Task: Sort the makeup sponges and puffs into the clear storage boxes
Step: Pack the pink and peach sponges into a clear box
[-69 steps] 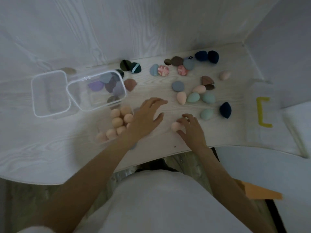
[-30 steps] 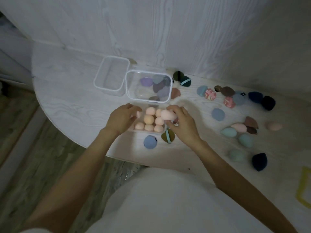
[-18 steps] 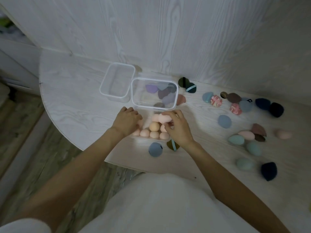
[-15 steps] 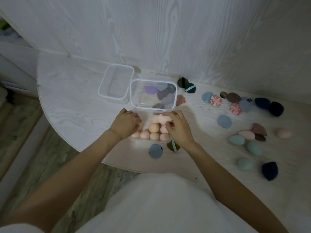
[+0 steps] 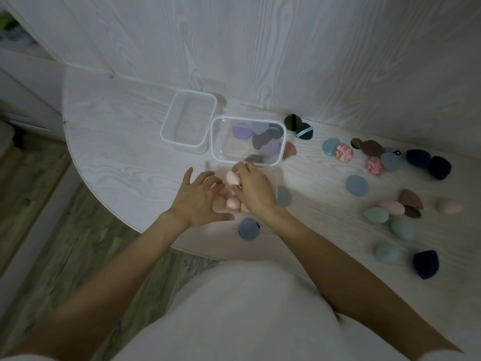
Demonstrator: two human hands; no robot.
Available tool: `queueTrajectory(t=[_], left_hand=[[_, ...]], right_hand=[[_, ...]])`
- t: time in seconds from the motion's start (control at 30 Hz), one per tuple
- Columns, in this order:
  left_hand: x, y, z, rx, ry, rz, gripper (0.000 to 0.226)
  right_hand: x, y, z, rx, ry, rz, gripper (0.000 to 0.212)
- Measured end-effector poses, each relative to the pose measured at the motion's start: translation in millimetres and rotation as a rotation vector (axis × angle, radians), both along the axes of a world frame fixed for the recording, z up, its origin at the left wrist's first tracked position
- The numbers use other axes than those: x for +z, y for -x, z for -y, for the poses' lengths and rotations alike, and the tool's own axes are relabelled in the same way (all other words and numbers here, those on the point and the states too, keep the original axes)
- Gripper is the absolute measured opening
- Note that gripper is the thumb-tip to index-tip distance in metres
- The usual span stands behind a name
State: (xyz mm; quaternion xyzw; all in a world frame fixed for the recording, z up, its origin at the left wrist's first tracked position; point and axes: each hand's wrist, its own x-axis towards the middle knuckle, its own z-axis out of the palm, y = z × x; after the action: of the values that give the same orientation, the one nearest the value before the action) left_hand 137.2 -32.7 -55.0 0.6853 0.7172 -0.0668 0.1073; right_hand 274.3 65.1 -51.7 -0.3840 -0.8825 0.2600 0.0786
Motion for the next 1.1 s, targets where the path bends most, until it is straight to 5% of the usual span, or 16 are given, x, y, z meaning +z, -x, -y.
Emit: queueTrajectory(t=[0.17,0.4,0.77,0.9,1.1], left_hand=[[-8,6,4,-0.077,-0.076,-0.040,0.071],[-16,8,2,-0.068,-0.167,0.010,0.070],[-2,-20,-9,0.168,-0.035,0.117,0.085],[2,-53,-22,0.031,-0.321,0.229,0.060],[2,-107,-57,-0.094,-0.161,0.222,0.043]], right_hand=[[-11,4,4,0.176,-0.254,0.305,0.021],[-6,13,-16,0.328,-0.021,0.341,0.023],[1,-76,-13,0.036,-0.114,-0.201,0.024],[-5,-152,-31,-0.210,-0.182,-0.156,0.025],[-25,-253,-76,-0.438,-0.327,0.159,0.033]])
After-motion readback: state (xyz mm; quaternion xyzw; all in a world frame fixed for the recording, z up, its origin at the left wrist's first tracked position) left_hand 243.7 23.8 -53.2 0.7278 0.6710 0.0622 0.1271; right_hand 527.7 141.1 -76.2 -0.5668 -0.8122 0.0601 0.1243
